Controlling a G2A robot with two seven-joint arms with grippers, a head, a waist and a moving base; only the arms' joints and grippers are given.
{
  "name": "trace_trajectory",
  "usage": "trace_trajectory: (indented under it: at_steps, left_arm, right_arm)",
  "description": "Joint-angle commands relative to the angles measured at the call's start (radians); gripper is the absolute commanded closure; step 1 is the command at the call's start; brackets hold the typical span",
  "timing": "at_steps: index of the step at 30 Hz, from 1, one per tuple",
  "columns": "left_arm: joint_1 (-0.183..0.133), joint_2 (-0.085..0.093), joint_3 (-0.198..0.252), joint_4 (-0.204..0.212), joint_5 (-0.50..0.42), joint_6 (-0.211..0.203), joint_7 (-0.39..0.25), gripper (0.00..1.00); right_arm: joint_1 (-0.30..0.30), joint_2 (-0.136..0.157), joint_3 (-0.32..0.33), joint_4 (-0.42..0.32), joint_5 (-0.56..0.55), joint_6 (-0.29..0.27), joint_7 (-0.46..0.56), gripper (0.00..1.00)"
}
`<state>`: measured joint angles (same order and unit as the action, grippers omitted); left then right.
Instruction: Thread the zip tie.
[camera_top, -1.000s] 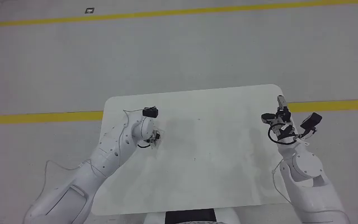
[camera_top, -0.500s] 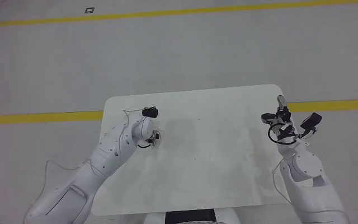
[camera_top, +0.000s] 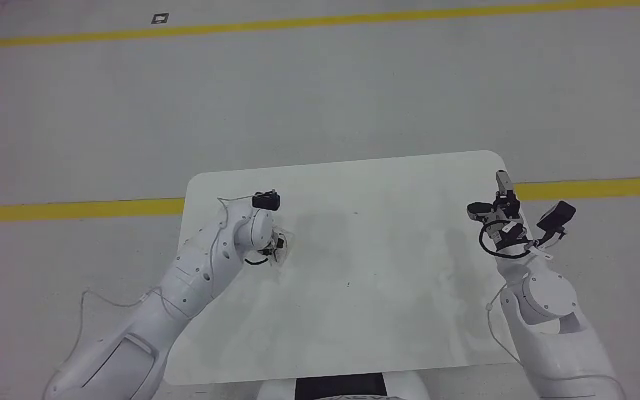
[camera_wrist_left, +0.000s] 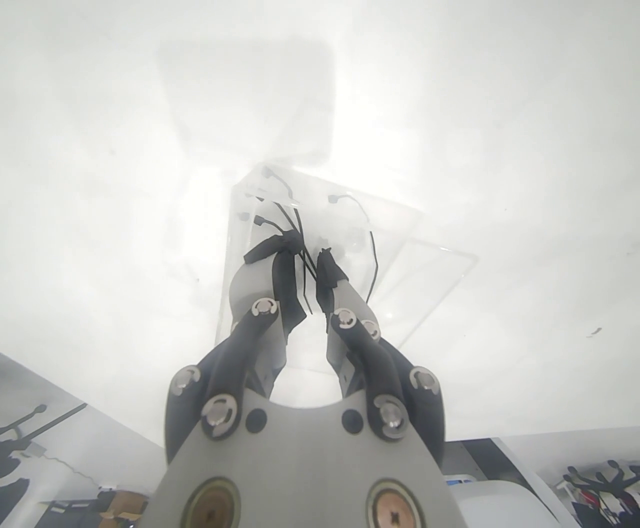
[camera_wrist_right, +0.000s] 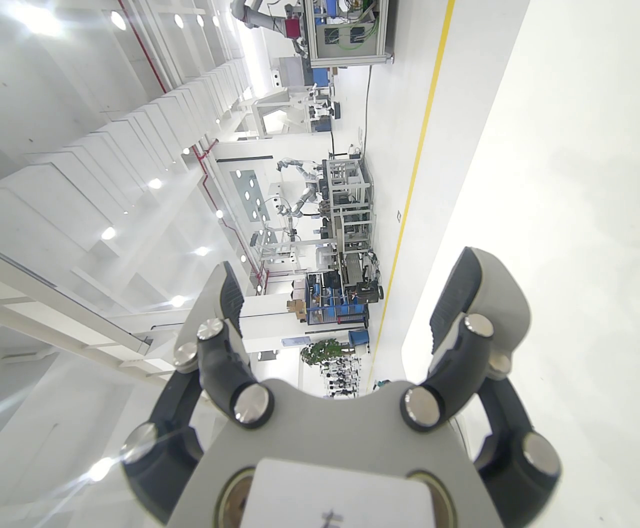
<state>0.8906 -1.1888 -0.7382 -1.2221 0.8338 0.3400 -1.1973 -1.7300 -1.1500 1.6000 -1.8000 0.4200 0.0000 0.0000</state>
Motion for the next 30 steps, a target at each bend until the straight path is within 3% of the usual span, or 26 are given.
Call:
trace_trajectory:
  at_steps: [1, 5, 8, 13, 18, 30]
  left_arm:
    - [0.0, -0.004, 0.001, 0.005, -0.001, 0.0, 0.001, 0.87]
    - [-0.003, -0.013, 0.006, 0.018, -0.01, 0.0, 0.003, 0.9]
    - [-0.008, -0.017, 0.007, 0.035, -0.014, 0.0, 0.003, 1.0]
    - [-0.009, -0.019, 0.005, 0.032, -0.009, 0.0, -0.001, 1.0]
    - [0.002, -0.013, -0.015, 0.002, 0.02, 0.0, -0.006, 1.0]
    - [0.065, 0.004, -0.084, -0.109, 0.072, 0.0, -0.025, 1.0]
  right_arm:
    - [0.0, 0.0, 0.0, 0.0, 0.0, 0.0, 0.0, 0.0]
    - [0.0, 0.0, 0.0, 0.0, 0.0, 0.0, 0.0, 0.0]
    - [0.0, 0.0, 0.0, 0.0, 0.0, 0.0, 0.0, 0.0]
    - [0.0, 0.0, 0.0, 0.0, 0.0, 0.0, 0.0, 0.0]
    - [0.0, 0.0, 0.0, 0.0, 0.0, 0.0, 0.0, 0.0]
    - [0.0, 0.0, 0.0, 0.0, 0.0, 0.0, 0.0, 0.0]
